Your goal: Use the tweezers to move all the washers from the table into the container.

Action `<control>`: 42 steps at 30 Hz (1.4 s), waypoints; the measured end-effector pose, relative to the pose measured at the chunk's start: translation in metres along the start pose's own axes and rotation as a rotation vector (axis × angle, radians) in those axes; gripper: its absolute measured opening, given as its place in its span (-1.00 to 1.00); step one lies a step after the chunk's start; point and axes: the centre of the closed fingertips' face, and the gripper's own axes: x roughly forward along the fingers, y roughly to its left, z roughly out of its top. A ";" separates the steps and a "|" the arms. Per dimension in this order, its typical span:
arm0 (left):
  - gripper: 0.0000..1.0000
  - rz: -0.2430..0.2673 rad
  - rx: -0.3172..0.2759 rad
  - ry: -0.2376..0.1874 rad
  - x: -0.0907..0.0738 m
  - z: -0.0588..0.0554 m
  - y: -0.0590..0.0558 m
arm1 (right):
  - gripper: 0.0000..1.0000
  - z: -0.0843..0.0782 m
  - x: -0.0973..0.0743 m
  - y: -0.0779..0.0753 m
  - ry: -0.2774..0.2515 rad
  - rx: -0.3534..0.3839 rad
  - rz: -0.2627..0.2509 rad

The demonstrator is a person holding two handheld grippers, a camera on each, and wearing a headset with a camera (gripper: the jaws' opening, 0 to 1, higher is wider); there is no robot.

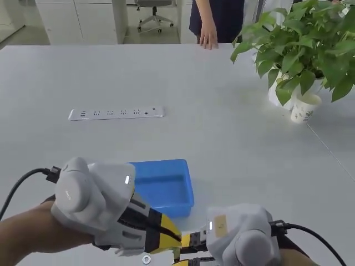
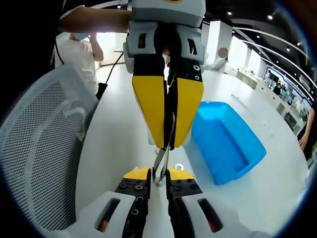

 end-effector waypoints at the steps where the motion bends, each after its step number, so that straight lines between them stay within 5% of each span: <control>1: -0.90 -0.001 -0.001 0.000 0.000 0.000 0.000 | -0.73 0.000 0.000 0.000 0.000 0.003 0.001; 42: -0.91 -0.005 -0.012 0.004 0.003 -0.001 0.000 | -0.83 -0.002 0.000 -0.001 0.009 0.085 0.010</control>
